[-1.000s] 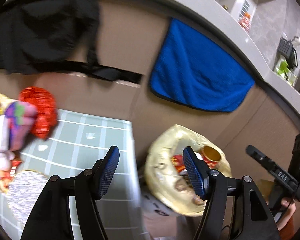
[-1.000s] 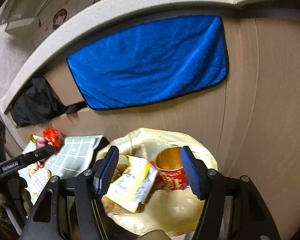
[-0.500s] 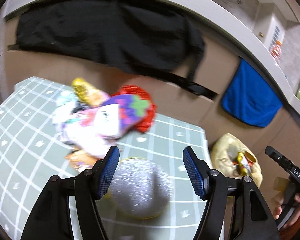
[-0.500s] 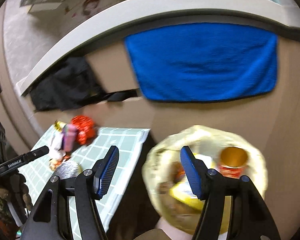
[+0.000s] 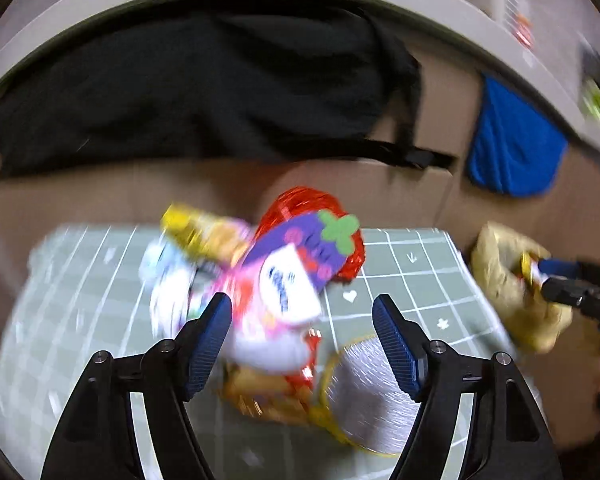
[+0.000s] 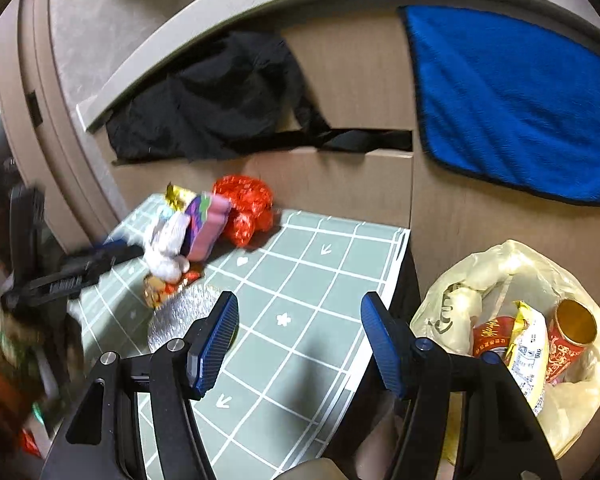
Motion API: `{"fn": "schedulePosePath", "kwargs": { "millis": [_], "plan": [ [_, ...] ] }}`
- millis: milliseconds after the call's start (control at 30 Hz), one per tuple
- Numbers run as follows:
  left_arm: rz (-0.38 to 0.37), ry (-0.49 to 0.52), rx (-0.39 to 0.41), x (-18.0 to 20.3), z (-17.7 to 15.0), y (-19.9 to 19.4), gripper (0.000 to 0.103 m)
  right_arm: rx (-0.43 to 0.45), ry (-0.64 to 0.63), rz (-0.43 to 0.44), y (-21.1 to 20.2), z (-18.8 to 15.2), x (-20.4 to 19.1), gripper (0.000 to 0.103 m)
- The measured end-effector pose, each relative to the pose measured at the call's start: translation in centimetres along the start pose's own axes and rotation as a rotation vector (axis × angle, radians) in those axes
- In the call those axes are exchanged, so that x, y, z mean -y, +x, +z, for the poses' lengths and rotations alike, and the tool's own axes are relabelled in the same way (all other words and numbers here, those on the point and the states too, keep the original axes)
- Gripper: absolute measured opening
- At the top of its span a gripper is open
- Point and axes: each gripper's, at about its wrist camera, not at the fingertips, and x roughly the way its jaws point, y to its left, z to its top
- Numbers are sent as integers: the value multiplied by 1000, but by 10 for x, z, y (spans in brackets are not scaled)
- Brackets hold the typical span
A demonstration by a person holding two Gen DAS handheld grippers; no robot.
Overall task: Collect trash
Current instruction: 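Move both grippers back over the table toward the remaining trash, then grasp the pink Kleenex pack with the left gripper while the right grasps white tissue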
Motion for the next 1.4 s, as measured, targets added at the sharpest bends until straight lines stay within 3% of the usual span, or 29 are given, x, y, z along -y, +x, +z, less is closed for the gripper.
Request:
{"fn": "schedulePosePath", "kwargs": {
  "millis": [133, 233, 367, 500, 700, 767, 867, 1100, 1233, 1400],
  "plan": [
    [-70, 200, -128, -9, 9, 33, 73, -24, -35, -21, 4, -7, -2, 61],
    [-41, 251, -167, -17, 9, 47, 74, -47, -28, -33, 7, -13, 4, 61],
    [-37, 181, -180, -36, 11, 63, 74, -79, 4, -29, 16, -18, 14, 61],
    [-45, 47, -179, -58, 13, 74, 74, -112, 46, 20, 28, -20, 16, 61],
    [-8, -81, -247, -75, 5, 79, 73, -111, -22, 37, 30, -19, -7, 61],
    [7, -108, -254, -76, 0, 74, 66, -113, -29, 54, 31, -18, -13, 61],
    [15, -154, -225, -72, -10, 54, 54, -112, -35, 83, 30, -18, -22, 61],
    [-50, -350, -106, -54, -51, -28, 48, -116, -80, 144, 28, -17, -50, 61],
    [-42, -495, -24, -62, -77, -72, 47, -128, -109, 193, 38, -13, -74, 61],
    [36, -558, 43, -75, -99, -107, 47, -161, -170, 256, 58, -11, -120, 62]
  ]
}}
